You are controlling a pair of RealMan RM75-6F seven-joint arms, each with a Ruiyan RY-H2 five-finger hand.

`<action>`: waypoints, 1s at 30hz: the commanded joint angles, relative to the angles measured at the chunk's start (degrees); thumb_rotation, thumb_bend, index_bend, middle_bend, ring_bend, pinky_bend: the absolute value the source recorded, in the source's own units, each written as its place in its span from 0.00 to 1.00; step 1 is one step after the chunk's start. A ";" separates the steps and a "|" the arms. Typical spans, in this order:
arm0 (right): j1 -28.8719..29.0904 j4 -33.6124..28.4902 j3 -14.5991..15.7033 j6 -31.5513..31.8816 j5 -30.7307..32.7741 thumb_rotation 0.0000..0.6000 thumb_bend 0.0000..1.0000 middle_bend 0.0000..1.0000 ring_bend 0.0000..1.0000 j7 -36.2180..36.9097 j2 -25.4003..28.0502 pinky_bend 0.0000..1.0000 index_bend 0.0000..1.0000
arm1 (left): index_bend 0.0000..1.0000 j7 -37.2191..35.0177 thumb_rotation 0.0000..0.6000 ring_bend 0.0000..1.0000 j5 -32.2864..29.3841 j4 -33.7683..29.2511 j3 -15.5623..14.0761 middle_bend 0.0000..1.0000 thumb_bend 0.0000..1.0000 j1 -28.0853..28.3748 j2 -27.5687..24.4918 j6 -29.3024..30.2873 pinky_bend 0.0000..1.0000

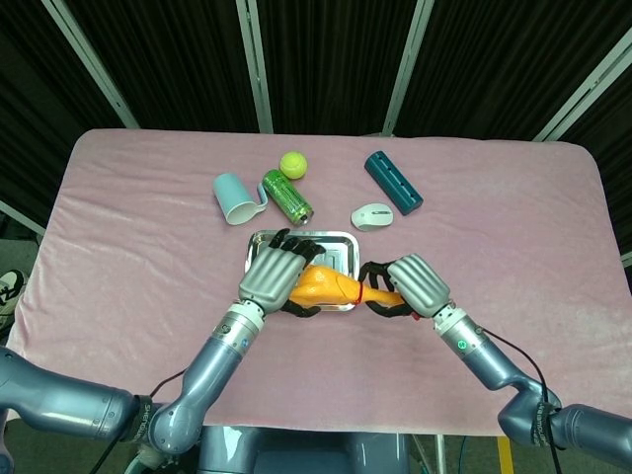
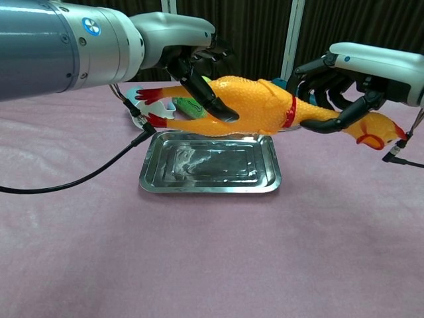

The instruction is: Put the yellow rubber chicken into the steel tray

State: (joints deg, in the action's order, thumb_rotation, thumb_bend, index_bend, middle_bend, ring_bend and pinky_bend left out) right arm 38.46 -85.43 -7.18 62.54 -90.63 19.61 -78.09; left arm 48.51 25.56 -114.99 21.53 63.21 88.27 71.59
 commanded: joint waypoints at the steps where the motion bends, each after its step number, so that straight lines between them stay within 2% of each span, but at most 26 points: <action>1: 0.08 -0.12 -0.10 0.07 0.14 1.00 0.61 0.68 0.69 -0.03 -0.07 0.83 0.84 | 0.26 0.35 1.00 0.21 -0.82 0.69 0.08 0.24 0.22 0.85 1.00 0.91 0.06; 6: 0.13 -0.44 -0.12 0.47 0.12 1.00 0.61 0.68 0.69 -0.13 -0.04 0.84 0.85 | 0.35 -0.45 1.00 0.30 -0.61 1.76 -0.10 0.35 0.33 1.29 2.51 2.16 0.13; 10: 0.13 -0.51 -0.08 0.68 0.19 1.00 0.61 0.68 0.69 -0.16 -0.04 0.84 0.85 | 0.51 -1.36 1.00 0.46 0.17 2.74 -0.39 0.53 0.46 1.29 3.56 3.19 0.25; 13: 0.15 -0.39 0.00 0.64 0.30 1.00 0.62 0.68 0.69 -0.09 -0.12 0.84 0.85 | 0.60 -2.53 1.00 0.55 1.94 3.56 -0.85 0.62 0.55 0.86 4.54 4.44 0.31; 16: 0.20 -0.21 0.12 0.63 0.35 1.00 0.61 0.68 0.69 0.08 -0.26 0.85 0.85 | 0.67 -4.00 1.00 0.61 3.92 4.48 -1.19 0.69 0.63 0.40 5.54 5.29 0.34; 20: 0.25 -0.09 0.23 0.73 0.30 1.00 0.61 0.69 0.70 0.46 -0.42 0.85 0.85 | 0.71 -4.97 1.00 0.66 5.88 5.56 -1.68 0.73 0.70 0.11 6.48 5.65 0.36; 21: 0.26 -0.07 0.24 0.78 0.29 1.00 0.61 0.69 0.70 0.57 -0.44 0.85 0.85 | 0.70 -5.03 1.00 0.66 6.09 5.71 -1.75 0.73 0.69 0.10 6.63 5.66 0.37; 23: 0.25 0.10 0.28 0.84 0.34 1.00 0.62 0.69 0.70 0.72 -0.44 0.85 0.85 | 0.64 -5.06 1.00 0.63 6.55 5.93 -1.99 0.68 0.58 0.06 6.81 5.48 0.37; 25: 0.23 0.33 0.27 0.80 0.52 1.00 0.62 0.69 0.70 0.89 -0.41 0.85 0.85 | 0.47 -5.26 1.00 0.56 6.77 5.83 -2.16 0.55 0.37 -0.11 6.65 5.09 0.37; 28: 0.23 0.83 0.20 0.69 0.93 1.00 0.63 0.69 0.70 1.30 -0.38 0.85 0.85 | 0.23 -5.13 1.00 0.46 6.07 5.03 -2.49 0.36 0.16 -0.44 5.50 3.82 0.37; 30: 0.23 1.16 0.18 0.67 1.08 1.00 0.63 0.69 0.70 1.62 -0.38 0.85 0.85 | 0.15 -4.65 1.00 0.44 5.39 4.60 -2.46 0.30 0.10 -0.47 4.57 3.23 0.37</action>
State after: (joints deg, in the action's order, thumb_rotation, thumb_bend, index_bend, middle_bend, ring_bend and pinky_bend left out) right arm 38.69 -84.35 -6.99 63.22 -89.60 21.17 -78.47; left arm 43.58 31.37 -110.06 19.12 62.82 93.32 75.23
